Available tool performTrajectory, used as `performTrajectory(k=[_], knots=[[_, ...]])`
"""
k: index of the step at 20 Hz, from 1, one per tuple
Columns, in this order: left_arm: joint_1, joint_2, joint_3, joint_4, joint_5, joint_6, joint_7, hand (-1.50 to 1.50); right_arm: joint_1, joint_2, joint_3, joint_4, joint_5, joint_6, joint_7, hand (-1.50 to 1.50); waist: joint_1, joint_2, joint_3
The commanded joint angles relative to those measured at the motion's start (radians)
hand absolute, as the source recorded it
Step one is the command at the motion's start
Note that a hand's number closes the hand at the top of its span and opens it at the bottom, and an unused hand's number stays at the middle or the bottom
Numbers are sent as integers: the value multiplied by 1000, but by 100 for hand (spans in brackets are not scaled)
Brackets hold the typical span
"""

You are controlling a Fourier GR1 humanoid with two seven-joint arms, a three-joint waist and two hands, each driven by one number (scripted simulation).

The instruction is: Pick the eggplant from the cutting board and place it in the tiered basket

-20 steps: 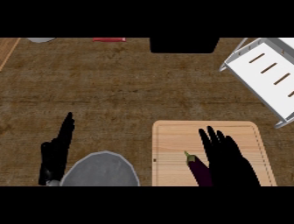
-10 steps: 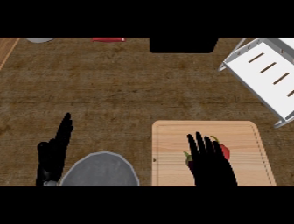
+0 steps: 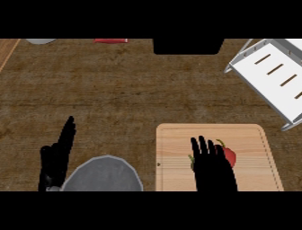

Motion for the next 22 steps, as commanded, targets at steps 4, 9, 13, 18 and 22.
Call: performTrajectory(k=[4,9,13,18,22], knots=[[-3,-26,-12,26,-30,17,-1,0,-11,58,-64,67,4,152,137,-150,-1,2,-2],[10,24,43,12,10,-41,-12,0,58,82,-76,45,36,155,146,-150,-2,1,-2],[-13,-43,0,32,-41,12,5,0,66,96,-113,70,47,175,103,-150,-4,2,-2],[-11,-1,57,53,1,-54,-20,0,92,90,-168,68,58,207,48,-150,-4,2,-2],[-23,-44,28,15,-41,-9,30,0,89,129,-173,150,125,142,-29,150,0,3,-1]])
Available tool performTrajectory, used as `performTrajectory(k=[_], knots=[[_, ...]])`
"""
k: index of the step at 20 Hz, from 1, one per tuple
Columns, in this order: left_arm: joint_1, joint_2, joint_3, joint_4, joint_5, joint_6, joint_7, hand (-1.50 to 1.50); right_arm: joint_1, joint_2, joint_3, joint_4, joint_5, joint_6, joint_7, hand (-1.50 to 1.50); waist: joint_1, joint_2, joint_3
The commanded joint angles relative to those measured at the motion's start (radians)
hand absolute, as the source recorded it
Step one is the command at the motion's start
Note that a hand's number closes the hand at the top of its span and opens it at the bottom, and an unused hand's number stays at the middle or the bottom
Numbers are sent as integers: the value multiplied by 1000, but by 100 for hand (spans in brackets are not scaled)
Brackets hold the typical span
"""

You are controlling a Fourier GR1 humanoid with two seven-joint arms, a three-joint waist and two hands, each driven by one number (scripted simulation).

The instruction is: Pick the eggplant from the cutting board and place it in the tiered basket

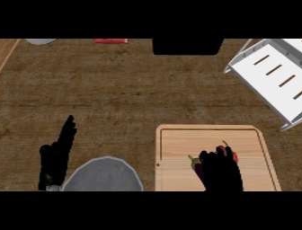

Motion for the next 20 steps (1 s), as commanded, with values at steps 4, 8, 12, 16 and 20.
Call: performTrajectory(k=[4,8,12,16,20], knots=[[-48,2,26,1,-10,-21,59,0,27,62,2,73,51,-4,8,150,-1,8,4],[-10,-6,11,9,-22,-36,30,0,-60,15,13,203,138,-41,-127,150,4,9,4],[23,-31,17,-12,-22,1,-2,0,48,-114,-261,44,51,-121,-123,150,-21,6,5],[23,-48,15,14,-38,26,-24,0,71,-166,-558,91,-61,-214,-145,150,-42,11,6],[13,-10,49,41,-10,-27,-37,0,120,-218,-712,62,-122,-330,-241,150,-29,7,5]])
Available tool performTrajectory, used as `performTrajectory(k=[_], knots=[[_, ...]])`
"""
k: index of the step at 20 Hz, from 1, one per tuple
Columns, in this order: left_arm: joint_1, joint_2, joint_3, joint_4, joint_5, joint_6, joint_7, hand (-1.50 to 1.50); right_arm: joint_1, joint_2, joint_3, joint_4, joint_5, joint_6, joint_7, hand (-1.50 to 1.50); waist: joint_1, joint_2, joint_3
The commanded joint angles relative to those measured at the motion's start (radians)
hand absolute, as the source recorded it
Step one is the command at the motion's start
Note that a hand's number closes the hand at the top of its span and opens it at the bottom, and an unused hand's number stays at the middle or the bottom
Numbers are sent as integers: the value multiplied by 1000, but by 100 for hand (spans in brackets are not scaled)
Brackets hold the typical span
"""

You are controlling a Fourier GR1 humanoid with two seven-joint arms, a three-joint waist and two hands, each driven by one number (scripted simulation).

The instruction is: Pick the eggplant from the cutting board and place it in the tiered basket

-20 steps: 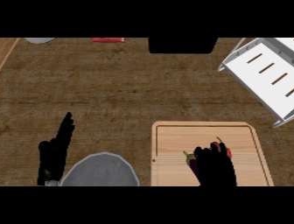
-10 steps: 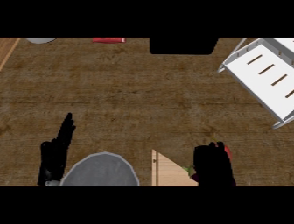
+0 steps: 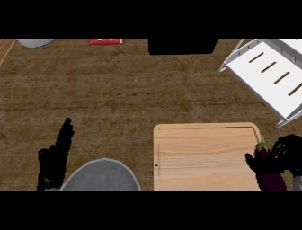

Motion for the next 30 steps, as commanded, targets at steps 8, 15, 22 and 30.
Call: performTrajectory(k=[8,15,22,30], knots=[[29,-19,-22,-11,-22,13,34,0,14,-28,-373,-345,-186,-127,60,150,-2,-2,0],[28,-29,-46,-56,-37,10,71,0,-60,-152,-491,-631,-196,-20,180,150,18,3,0],[14,10,23,10,-4,-55,6,0,-267,-337,-555,-602,-306,173,330,150,31,8,0],[-14,-61,-10,70,-58,-9,-34,0,-499,-405,-492,-286,-268,99,290,150,43,12,0]])
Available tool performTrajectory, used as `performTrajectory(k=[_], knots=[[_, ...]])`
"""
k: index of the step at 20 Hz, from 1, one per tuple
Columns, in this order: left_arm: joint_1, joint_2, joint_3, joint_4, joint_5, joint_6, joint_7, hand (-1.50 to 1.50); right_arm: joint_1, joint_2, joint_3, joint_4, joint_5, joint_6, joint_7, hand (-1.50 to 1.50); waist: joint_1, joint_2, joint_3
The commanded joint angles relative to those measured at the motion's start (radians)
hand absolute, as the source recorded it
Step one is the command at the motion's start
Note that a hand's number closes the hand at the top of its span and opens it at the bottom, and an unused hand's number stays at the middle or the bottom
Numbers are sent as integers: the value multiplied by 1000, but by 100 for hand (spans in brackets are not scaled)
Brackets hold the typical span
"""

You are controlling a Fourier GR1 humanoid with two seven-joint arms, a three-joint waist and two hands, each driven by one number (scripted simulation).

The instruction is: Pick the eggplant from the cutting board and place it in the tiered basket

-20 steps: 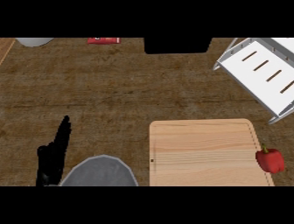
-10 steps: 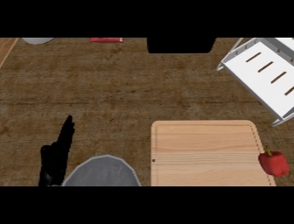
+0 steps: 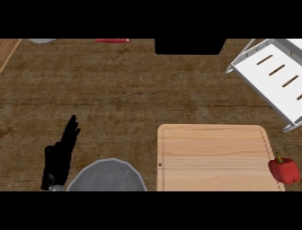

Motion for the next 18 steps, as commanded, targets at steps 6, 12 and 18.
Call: performTrajectory(k=[6,12,18], knots=[[-40,-6,19,32,9,-26,31,0,-245,-30,101,391,98,-73,0,150,11,6,-2],[-31,-32,0,35,-35,5,19,0,-304,-40,94,698,103,-160,-251,150,6,7,-1],[0,-15,14,-19,-17,-27,34,0,-440,-8,186,927,169,-214,-310,150,12,7,-1]])
